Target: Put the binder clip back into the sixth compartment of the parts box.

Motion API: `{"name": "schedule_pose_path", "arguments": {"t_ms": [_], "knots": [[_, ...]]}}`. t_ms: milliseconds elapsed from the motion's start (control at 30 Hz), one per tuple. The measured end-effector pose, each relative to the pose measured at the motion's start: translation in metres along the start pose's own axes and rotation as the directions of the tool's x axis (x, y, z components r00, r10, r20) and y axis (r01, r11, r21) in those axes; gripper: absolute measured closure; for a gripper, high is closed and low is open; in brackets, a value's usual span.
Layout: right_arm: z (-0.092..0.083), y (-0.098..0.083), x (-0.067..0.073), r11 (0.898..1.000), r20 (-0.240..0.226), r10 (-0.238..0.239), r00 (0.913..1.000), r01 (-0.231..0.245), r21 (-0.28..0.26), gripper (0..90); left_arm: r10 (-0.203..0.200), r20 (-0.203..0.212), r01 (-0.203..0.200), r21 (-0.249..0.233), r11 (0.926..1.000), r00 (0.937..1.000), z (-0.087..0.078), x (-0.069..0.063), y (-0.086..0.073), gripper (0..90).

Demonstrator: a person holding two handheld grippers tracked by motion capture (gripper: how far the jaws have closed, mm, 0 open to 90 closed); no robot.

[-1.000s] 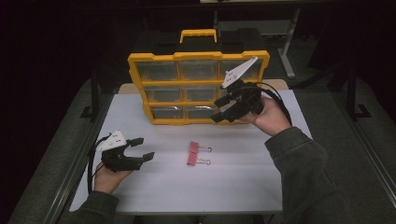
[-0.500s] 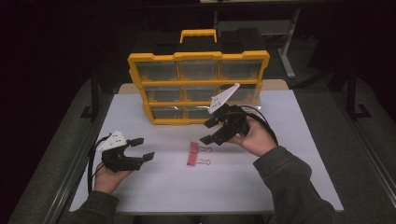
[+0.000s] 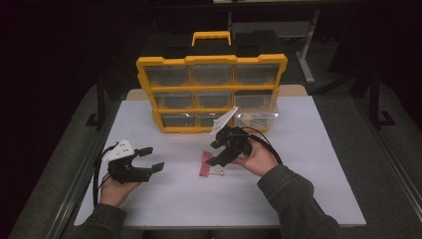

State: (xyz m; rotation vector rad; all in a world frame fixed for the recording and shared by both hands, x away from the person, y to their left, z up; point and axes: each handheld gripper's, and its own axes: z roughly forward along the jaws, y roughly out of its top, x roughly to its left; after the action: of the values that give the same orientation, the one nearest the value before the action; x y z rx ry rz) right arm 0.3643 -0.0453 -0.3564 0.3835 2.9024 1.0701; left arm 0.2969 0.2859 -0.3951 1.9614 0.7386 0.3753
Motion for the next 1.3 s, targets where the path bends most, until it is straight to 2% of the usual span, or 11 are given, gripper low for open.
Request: {"name": "schedule_pose_path", "arguments": {"t_ms": [100,133,200,267,367,500,767,1033,1300], "knots": [[0.013,-0.003,-0.004,1.0,-0.001,0.005,1.0,-0.005,0.011,33.0,0.002,0.0,-0.002,-0.001,1.0,1.0,0.0,0.0,0.0,26.5],[0.016,-0.004,-0.004,0.999,0.003,0.029,0.9996,-0.029,0.033,33.0,0.002,0.0,-0.002,0.0,1.0,1.0,0.0,0.0,0.0,26.5],[0.024,-0.006,-0.009,0.999,0.006,0.021,0.9997,-0.022,0.037,33.2,0.0,0.0,0.0,-0.002,1.0,1.0,0.0,0.001,0.0,26.5],[0.031,-0.008,-0.011,0.998,0.007,0.037,0.9993,-0.037,0.045,34.2,-0.002,-0.001,0.002,-0.003,1.0,1.0,0.0,0.001,-0.001,26.5],[0.04,-0.01,-0.017,0.998,0.041,0.024,0.9989,-0.026,0.057,35.1,-0.005,0.0,0.005,-0.004,1.0,1.0,0.0,0.001,0.0,26.5],[0.049,-0.013,-0.023,0.997,0.051,0.022,0.9985,-0.026,0.074,35.9,-0.002,0.001,0.002,-0.004,1.0,1.0,0.0,0.001,0.0,26.5],[0.06,-0.018,-0.031,0.995,0.048,0.032,0.9983,-0.037,0.095,37.7,0.001,0.002,-0.001,-0.003,1.0,1.0,0.0,0.0,0.0,26.6],[0.07,-0.019,-0.034,0.993,0.061,0.002,0.9981,-0.01,0.119,40.2,-0.011,0.001,0.011,-0.006,0.9999,0.9999,0.0,0.0,-0.001,26.6],[0.073,-0.019,-0.036,0.992,0.079,0.0,0.9969,-0.009,0.122,41.8,-0.014,-0.001,0.014,-0.008,0.9999,0.9999,0.0,0.0,0.0,26.6]]}}
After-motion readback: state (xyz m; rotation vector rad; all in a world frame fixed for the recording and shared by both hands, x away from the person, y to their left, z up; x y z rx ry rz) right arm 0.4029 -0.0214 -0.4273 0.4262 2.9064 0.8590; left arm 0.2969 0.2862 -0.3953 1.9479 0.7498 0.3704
